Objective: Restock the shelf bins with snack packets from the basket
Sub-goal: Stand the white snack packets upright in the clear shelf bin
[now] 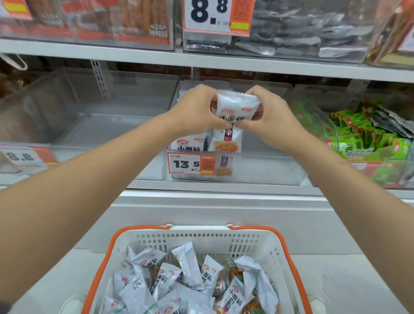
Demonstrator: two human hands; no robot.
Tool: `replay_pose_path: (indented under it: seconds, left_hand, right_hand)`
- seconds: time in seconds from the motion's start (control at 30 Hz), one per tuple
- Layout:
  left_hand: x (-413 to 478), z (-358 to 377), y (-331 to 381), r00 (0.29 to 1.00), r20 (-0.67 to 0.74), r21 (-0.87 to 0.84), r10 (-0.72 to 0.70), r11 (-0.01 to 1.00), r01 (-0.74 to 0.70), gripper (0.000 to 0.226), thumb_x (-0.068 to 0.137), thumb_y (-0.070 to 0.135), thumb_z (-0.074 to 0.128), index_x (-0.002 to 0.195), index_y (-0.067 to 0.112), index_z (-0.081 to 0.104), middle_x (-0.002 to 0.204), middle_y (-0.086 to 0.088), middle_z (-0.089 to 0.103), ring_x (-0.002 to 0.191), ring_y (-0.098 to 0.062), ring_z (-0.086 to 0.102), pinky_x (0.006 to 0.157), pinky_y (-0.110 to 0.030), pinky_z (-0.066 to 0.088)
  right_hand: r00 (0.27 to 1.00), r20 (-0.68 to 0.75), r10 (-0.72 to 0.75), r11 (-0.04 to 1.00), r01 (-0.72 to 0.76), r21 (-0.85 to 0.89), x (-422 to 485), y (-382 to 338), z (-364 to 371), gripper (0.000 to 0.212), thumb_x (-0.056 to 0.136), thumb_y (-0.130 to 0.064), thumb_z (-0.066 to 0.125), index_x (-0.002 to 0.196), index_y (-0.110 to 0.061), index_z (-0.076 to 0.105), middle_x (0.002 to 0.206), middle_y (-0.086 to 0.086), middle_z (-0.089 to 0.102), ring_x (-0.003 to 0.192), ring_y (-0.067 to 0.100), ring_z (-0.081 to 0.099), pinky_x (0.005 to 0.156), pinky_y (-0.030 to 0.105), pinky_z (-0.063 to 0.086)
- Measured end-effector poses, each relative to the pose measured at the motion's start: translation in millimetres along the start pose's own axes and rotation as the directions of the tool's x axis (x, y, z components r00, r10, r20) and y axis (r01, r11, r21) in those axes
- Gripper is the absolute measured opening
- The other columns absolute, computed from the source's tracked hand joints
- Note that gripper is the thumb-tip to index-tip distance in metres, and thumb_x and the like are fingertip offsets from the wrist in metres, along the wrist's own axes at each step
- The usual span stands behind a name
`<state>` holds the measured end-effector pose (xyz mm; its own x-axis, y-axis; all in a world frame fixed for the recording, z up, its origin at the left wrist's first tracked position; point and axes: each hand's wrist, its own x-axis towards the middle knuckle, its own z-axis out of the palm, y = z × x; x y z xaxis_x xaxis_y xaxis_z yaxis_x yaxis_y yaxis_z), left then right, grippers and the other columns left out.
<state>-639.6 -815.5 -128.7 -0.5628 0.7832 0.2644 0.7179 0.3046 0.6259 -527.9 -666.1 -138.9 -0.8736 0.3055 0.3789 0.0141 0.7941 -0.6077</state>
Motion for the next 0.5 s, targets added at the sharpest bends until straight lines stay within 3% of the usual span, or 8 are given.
replay_pose_path:
  seconds: [0.1, 0.27, 0.37, 0.5]
  left_hand:
    - [-2, 6, -6, 0.998, 0.06, 0.117, 0.019, 0.993, -0.026, 0.019, 0.073, 0.018, 0.083, 0.076, 0.022, 0.064, 0.067, 0.015, 0.059, 0.06, 0.001, 0.055, 0.052, -0.009, 0.035]
    - [-1, 12, -7, 0.995, 0.096, 0.334, 0.007, 0.942, -0.038, 0.024, 0.071, 0.032, 0.083, 0.084, 0.022, 0.065, 0.077, 0.008, 0.065, 0.075, -0.014, 0.06, 0.067, -0.03, 0.047]
    - [3, 10, -3, 0.992, 0.123, 0.401, -0.022, 0.916, -0.029, 0.025, 0.071, 0.036, 0.08, 0.084, 0.022, 0.064, 0.08, 0.004, 0.068, 0.078, -0.017, 0.063, 0.066, -0.03, 0.047]
    - [7, -2, 0, 0.975, 0.187, 0.311, -0.122, 0.949, 0.059, 0.025, 0.077, 0.037, 0.074, 0.072, 0.018, 0.059, 0.062, 0.005, 0.058, 0.057, -0.013, 0.054, 0.052, -0.026, 0.036]
  right_hand:
    - [0.999, 0.026, 0.021, 1.0, -0.022, 0.02, -10, 8, 12, 0.033, 0.077, -0.008, 0.078, 0.093, -0.022, 0.053, 0.09, -0.004, 0.068, 0.083, 0.012, 0.067, 0.073, 0.034, 0.057]
    - [0.993, 0.052, 0.109, 0.988, -0.114, 0.1, -15, 19, 24, 0.032, 0.076, -0.006, 0.079, 0.092, -0.019, 0.054, 0.086, -0.008, 0.065, 0.075, 0.007, 0.061, 0.061, 0.019, 0.047]
    - [0.983, 0.087, 0.161, 0.971, -0.173, 0.163, -11, 20, 23, 0.031, 0.075, -0.004, 0.079, 0.096, -0.015, 0.059, 0.091, -0.001, 0.07, 0.081, 0.011, 0.066, 0.069, 0.025, 0.051]
    - [0.968, 0.195, 0.161, 0.905, -0.223, 0.362, -13, 22, 18, 0.031, 0.08, -0.001, 0.076, 0.107, -0.015, 0.071, 0.099, -0.004, 0.075, 0.092, 0.007, 0.071, 0.083, 0.021, 0.055]
